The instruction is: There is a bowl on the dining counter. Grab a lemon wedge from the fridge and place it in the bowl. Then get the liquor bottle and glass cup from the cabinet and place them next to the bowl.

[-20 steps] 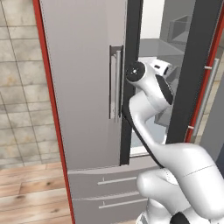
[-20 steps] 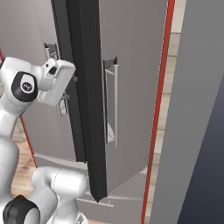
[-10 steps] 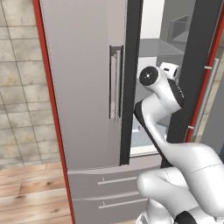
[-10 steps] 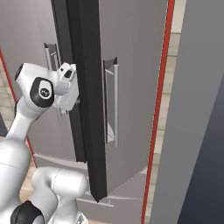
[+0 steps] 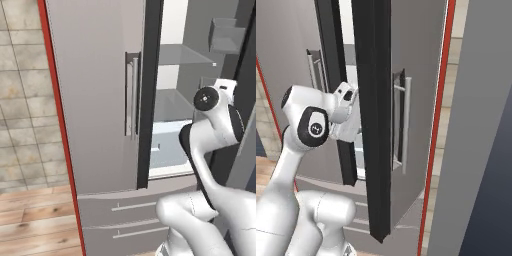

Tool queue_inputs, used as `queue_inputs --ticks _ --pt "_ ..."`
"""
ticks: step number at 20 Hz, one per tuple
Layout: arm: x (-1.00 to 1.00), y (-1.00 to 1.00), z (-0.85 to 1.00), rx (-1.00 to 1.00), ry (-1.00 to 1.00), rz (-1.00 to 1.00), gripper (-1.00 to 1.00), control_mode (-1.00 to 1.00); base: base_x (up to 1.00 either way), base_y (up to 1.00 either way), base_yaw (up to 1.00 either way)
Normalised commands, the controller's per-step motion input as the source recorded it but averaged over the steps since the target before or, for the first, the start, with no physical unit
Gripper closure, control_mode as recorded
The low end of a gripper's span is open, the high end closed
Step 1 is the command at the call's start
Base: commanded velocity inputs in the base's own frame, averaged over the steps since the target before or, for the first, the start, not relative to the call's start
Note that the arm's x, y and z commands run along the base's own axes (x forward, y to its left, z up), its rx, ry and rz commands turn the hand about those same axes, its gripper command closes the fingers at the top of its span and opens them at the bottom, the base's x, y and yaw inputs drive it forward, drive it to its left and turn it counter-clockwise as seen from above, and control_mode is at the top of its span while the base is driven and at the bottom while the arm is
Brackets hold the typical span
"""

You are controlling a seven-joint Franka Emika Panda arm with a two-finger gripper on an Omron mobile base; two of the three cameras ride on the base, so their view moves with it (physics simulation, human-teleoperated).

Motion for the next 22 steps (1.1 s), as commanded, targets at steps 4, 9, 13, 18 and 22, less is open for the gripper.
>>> queue_inputs --ticks 4,9,13,18,22 --pt "-1.00 -0.88 0.00 -0.10 0.00 0.00 -1.00 -1.00 0.00 0.00 0.00" --pt "-0.73 -0.92 -0.01 -0.14 0.03 0.00 -1.00 -1.00 0.00 0.00 0.00" --pt "-0.33 -0.42 0.02 -0.04 0.05 0.00 -1.00 -1.00 0.00 0.00 0.00" --pt "-0.19 0.70 0.48 0.05 0.01 0.09 -1.00 -1.00 0.00 0.00 0.00" --pt "-0.20 1.00 0.56 0.06 0.03 0.22 -1.00 -1.00 0.00 0.00 0.00"
